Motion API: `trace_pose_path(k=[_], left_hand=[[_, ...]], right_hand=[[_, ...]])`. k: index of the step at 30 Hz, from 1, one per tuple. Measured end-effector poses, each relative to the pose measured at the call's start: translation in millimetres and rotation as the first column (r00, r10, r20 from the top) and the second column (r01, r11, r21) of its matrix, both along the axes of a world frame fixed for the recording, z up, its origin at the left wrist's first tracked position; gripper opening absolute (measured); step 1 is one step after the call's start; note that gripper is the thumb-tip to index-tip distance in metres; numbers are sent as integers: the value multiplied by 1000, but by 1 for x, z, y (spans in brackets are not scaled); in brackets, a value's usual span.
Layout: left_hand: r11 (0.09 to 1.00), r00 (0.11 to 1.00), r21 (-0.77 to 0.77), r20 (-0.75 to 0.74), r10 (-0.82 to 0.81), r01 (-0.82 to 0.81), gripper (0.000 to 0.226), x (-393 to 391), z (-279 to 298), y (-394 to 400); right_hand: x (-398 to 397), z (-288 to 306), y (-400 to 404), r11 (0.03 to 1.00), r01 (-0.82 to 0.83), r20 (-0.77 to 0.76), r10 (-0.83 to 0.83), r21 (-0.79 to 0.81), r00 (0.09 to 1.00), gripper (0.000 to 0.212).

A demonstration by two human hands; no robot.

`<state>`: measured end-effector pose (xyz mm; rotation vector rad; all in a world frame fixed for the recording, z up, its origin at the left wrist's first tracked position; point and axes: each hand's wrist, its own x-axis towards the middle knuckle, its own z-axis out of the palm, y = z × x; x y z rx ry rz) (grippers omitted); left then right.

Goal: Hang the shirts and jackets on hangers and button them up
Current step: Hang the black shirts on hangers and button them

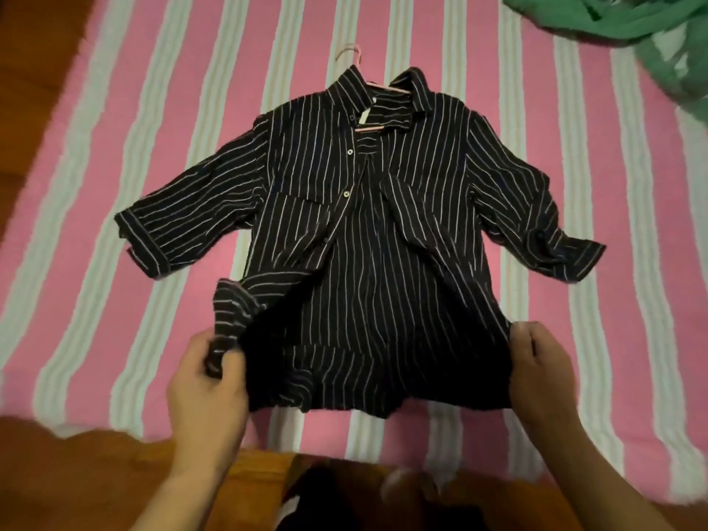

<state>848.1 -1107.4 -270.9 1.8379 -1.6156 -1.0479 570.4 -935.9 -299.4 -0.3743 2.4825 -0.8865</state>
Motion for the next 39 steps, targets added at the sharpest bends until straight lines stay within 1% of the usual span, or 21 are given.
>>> trace_pose_path(k=[2, 3, 4, 5, 6, 7, 10, 13, 16, 18, 20, 22, 24, 26, 28, 29, 32, 33, 35, 37, 39], left_hand=[[916, 909, -10, 131, -396, 401, 17, -18, 11, 20], [767, 715, 156, 286, -638, 623, 17, -24, 3, 30], [578, 436, 391, 395, -808, 716, 31, -27, -6, 41], [427, 200, 613, 404, -893, 665, 47, -27, -16, 50], [350, 91, 744, 366, -926, 569, 58, -22, -23, 59], [355, 93, 785, 360, -928, 508, 64, -16, -31, 67], [611, 354, 622, 498, -791, 490, 68, 10, -54, 79], [643, 339, 524, 563, -754, 559, 86, 27, -77, 94], [582, 277, 440, 581, -765, 684, 68, 40, -98, 87], [558, 275, 348, 603, -749, 754, 45, 51, -105, 74], [668, 487, 164, 563, -668, 726, 22, 63, -100, 66], [829, 708, 53, 492, -507, 557, 10, 79, -89, 63], [928, 835, 13, 431, -342, 373, 16, 107, -82, 64], [965, 902, 49, 346, -258, 257, 22, 137, -83, 69], [945, 877, 117, 352, -328, 306, 26, 166, -88, 74], [901, 801, 151, 415, -431, 406, 24, 178, -90, 77], [696, 402, 318, 633, -661, 644, 9, 205, -95, 79], [643, 263, 409, 671, -693, 648, 18, 208, -94, 76], [630, 112, 559, 694, -711, 540, 25, 202, -87, 70], [623, 142, 569, 667, -731, 537, 20, 185, -81, 70], [576, 267, 440, 584, -767, 689, 14, 157, -83, 79]], right_hand=[[18, 6, -4, 989, -90, 33, 95, -118, 995, 35], [25, 2, 1, 979, -172, 31, 176, -108, 984, 35], [28, -5, 9, 959, -278, 33, 280, -54, 959, 34], [30, -15, 19, 909, -417, 71, 414, 32, 908, 32], [29, -27, 33, 844, -525, 139, 510, 111, 849, 28], [26, -34, 47, 808, -571, 236, 531, 149, 814, 20], [16, -50, 89, 873, -462, 353, 388, 157, 851, 24], [8, -71, 121, 800, -493, 224, 440, 343, 870, 68], [19, -90, 126, 716, -552, 252, 492, 427, 833, 99], [35, -97, 116, 779, -507, 213, 461, 368, 862, 90], [56, -99, 106, 880, -411, 101, 398, 240, 912, 62], [74, -90, 100, 973, -201, 6, 202, 114, 979, 27], [86, -75, 104, 998, -34, -138, 42, 58, 989, 21], [94, -63, 117, 998, -4, -282, 22, 63, 959, 26], [103, -60, 135, 977, -90, -350, 154, 192, 924, 27], [108, -63, 146, 943, -146, -344, 250, 300, 905, 25], [111, -73, 168, 811, -218, -153, 351, 543, 924, 14], [111, -73, 168, 777, -197, -83, 304, 598, 949, 14], [113, -73, 157, 742, -155, -127, 309, 653, 943, 27], [124, -74, 135, 778, -241, -245, 449, 580, 859, 44], [140, -77, 108, 717, -479, -208, 640, 506, 739, 69]])
